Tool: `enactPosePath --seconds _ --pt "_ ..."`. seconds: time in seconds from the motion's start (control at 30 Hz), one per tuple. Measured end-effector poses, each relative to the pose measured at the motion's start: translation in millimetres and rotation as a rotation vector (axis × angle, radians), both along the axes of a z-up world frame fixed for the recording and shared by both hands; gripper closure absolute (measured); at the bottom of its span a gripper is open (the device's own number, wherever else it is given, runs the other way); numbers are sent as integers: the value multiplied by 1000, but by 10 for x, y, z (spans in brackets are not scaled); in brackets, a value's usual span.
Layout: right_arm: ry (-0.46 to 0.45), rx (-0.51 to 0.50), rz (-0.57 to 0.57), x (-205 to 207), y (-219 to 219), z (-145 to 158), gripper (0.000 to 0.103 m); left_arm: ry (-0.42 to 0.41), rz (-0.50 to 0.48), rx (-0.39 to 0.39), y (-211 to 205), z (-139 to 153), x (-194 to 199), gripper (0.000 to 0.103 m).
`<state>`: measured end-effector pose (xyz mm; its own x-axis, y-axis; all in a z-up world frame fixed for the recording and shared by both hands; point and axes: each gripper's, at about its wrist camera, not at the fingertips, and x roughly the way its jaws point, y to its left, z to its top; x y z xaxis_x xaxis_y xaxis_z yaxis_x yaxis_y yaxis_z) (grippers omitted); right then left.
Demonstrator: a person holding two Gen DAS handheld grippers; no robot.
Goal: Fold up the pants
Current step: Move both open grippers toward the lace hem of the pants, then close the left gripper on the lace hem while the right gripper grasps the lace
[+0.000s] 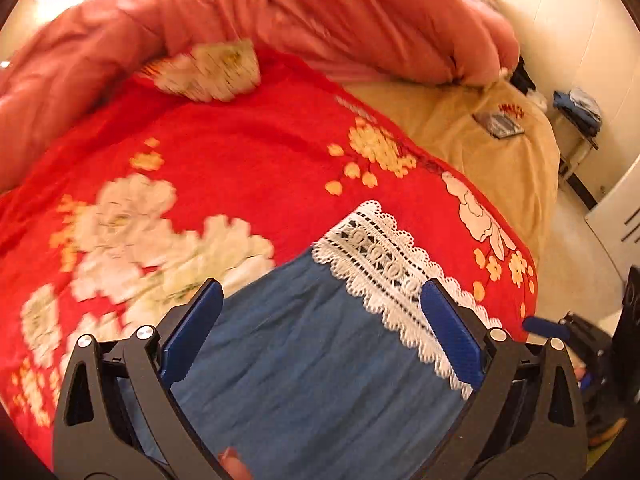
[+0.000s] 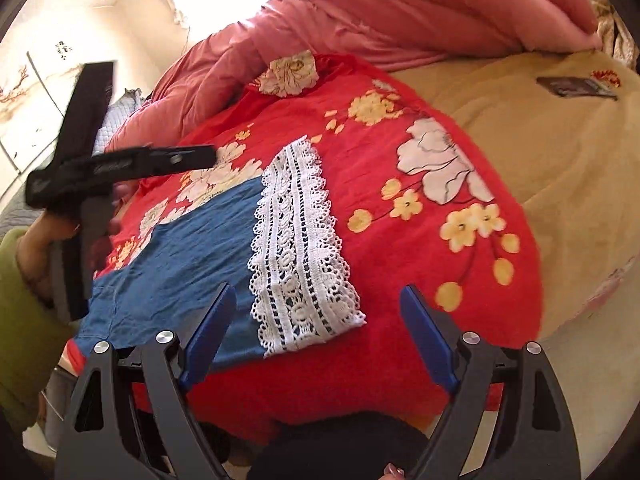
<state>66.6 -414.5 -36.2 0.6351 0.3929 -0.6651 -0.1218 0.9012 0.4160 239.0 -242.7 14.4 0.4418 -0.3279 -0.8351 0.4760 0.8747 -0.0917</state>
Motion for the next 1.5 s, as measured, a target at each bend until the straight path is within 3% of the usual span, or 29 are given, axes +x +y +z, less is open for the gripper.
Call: enactPosePath --seconds 0.2,0.27,0.3,0.33,0.43,0.7,0.83,0.87,0.93,0.97,1.1,1.5 --pt "48 26 15 174 37 -138 21 55 -64 17 -254 -246 390 25" --pt "54 24 34 199 62 -162 33 76 -81 18 -296 -332 474 28" --pt "57 29 47 210 80 -172 46 94 -88 9 -308 -388 520 32" --pt "57 33 68 208 104 -180 53 120 -96 -10 -312 -442 563 36" --pt "43 38 77 189 114 -156 53 184 -136 -68 -313 -559 634 48" --pt "89 89 87 296 92 -248 50 228 -241 -166 -300 -720 664 44" --pt "87 124 99 309 73 -264 55 203 -259 -154 -335 -710 609 50" --pt "84 126 103 304 75 -258 59 205 -258 -159 -341 -700 595 56" --pt "72 131 115 301 87 -239 78 198 -253 -158 -363 -677 587 66" --pt "65 135 125 291 101 -225 79 195 -250 -156 -362 -664 572 74" --pt "37 139 133 261 163 -159 80 177 -245 -174 -294 -577 508 89" --pt "-56 102 168 61 453 301 81 106 -215 -384 215 -106 255 91"
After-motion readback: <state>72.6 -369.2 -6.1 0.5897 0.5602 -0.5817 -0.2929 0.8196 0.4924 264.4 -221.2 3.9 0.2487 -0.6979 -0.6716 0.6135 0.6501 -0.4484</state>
